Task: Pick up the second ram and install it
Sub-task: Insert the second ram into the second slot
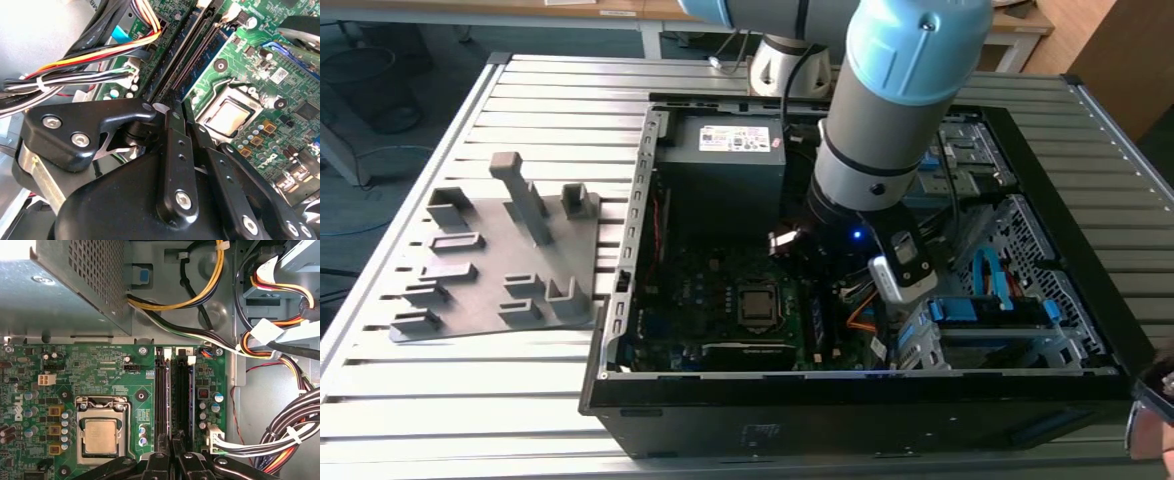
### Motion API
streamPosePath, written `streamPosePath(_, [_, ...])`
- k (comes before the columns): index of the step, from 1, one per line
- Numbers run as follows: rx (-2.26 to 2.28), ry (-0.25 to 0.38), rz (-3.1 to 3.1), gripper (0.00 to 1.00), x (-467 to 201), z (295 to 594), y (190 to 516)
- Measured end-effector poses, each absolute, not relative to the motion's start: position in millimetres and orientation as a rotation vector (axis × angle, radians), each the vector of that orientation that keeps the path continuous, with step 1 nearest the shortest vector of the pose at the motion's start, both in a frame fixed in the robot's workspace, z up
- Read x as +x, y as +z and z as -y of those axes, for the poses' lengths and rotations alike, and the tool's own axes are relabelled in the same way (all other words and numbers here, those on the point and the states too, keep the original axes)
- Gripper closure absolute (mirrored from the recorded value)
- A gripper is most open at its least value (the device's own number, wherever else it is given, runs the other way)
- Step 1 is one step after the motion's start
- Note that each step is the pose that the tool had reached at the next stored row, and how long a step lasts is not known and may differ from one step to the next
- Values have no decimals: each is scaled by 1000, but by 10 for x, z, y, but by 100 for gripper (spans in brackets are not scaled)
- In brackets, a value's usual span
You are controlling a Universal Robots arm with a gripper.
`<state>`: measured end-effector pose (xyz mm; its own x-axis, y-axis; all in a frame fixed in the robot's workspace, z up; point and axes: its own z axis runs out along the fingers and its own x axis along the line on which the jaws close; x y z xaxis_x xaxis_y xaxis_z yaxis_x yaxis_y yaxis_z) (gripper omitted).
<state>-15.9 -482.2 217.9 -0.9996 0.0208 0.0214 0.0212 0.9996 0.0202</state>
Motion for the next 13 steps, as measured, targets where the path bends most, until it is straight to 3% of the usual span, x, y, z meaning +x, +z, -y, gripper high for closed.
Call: streamPosePath(13, [-33,-32,3120,86,-167,4822,2123])
